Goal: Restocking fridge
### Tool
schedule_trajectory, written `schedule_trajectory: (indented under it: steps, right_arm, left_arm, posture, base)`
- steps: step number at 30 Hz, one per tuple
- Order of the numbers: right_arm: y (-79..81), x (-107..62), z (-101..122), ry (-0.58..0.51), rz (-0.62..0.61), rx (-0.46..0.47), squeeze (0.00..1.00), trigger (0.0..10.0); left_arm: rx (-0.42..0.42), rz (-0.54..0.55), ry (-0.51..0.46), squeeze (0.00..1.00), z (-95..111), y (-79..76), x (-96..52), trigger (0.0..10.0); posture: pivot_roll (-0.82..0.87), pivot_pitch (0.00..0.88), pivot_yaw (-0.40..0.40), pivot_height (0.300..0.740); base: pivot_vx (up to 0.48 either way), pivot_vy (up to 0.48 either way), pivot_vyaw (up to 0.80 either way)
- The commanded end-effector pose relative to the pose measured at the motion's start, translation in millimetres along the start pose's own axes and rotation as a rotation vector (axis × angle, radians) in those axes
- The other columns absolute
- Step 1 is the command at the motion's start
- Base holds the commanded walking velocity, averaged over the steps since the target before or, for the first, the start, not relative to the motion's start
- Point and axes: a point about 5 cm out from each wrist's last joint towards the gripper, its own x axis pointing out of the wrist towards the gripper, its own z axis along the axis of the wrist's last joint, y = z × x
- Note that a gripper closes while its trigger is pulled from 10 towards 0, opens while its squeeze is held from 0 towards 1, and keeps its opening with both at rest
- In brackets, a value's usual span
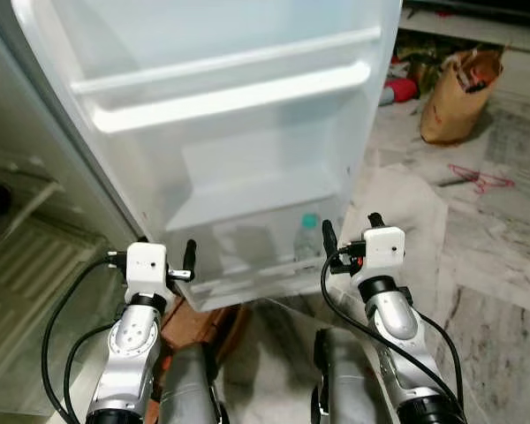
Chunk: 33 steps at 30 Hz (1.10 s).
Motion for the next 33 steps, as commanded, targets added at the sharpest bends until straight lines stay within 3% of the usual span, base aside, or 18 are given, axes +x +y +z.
schedule_trajectory:
  steps: [1,9,21,33]
  right_arm:
    - [1.2,2.7,6.9,-0.023,0.008,0.000,0.00,10.0]
    - [-4.1,4.2,7.9,-0.020,0.004,-0.014,0.00,10.0]
    - [-3.5,3.4,2.3,0.017,0.012,-0.005,0.00,10.0]
    - [-2.5,4.1,2.0,0.020,0.016,-0.014,0.00,10.0]
  left_arm:
    - [0.007,-0.003,-0.016,0.00,3.0,-1.0,2.1,10.0]
    - [-0.005,0.000,-0.028,0.00,4.0,-3.9,4.2,10.0]
    - [-0.013,0.009,-0.002,0.00,-0.5,-9.1,4.8,10.0]
    - [0.005,0.004,0.008,0.00,-1.5,-10.2,6.5,10.0]
  posture:
    - [-0.05,0.000,0.052,0.695]
    - [-0.06,0.000,0.048,0.740]
    - [-0.06,0.000,0.044,0.740]
    - [-0.07,0.000,0.051,0.740]
  base:
    - [0.000,0.000,0.00]
    - [0.000,0.000,0.00]
    - [0.000,0.000,0.00]
    - [-0.282,-0.138,0.00]
